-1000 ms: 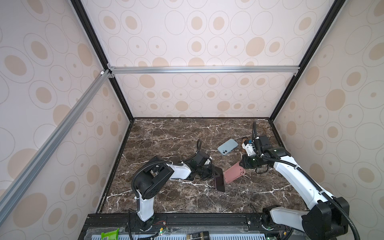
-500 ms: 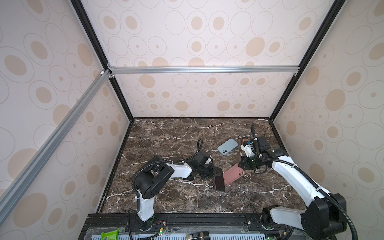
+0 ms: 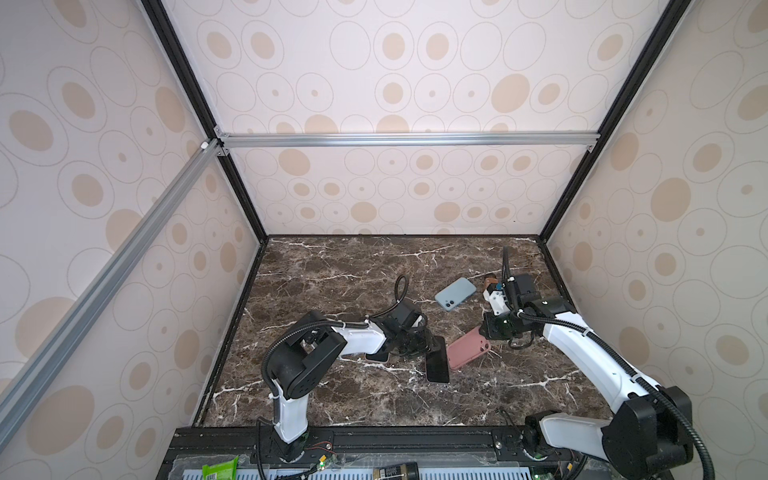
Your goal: Take the phone out of the phone case
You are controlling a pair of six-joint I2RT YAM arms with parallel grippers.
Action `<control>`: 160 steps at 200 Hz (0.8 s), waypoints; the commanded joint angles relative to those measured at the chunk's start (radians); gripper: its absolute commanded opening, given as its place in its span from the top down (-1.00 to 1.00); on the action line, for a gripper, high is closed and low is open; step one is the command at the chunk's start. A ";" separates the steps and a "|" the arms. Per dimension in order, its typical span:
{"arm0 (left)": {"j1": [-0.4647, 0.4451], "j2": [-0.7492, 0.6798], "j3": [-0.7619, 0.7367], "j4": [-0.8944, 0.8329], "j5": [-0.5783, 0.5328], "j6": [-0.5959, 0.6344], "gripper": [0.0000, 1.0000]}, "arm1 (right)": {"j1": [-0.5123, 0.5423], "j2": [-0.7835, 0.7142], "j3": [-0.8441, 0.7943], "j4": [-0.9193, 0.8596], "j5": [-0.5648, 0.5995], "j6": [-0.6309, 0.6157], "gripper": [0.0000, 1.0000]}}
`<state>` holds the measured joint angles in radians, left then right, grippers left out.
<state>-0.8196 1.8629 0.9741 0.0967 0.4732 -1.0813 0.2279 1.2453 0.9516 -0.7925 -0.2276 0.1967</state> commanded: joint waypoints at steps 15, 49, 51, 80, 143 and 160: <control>0.002 -0.057 0.016 -0.157 -0.137 0.061 0.01 | -0.004 -0.040 0.018 -0.035 0.032 0.008 1.00; 0.000 -0.172 0.054 -0.286 -0.260 0.149 0.00 | -0.004 -0.120 0.059 -0.052 0.059 0.021 1.00; 0.000 -0.180 0.058 -0.290 -0.266 0.157 0.00 | -0.004 -0.126 0.061 -0.051 0.060 0.022 1.00; -0.001 -0.288 0.145 -0.360 -0.343 0.353 0.05 | -0.004 -0.235 0.081 0.009 0.021 0.045 1.00; -0.001 -0.512 0.244 -0.321 -0.327 0.815 -0.21 | -0.004 -0.302 0.156 0.075 -0.194 0.017 1.00; -0.001 -0.545 0.230 -0.287 -0.295 0.921 -0.22 | -0.004 -0.256 0.209 0.016 -0.305 -0.044 1.00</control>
<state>-0.8196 1.3571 1.2003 -0.2203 0.1509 -0.4133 0.2279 0.9428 1.0935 -0.7204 -0.3588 0.2287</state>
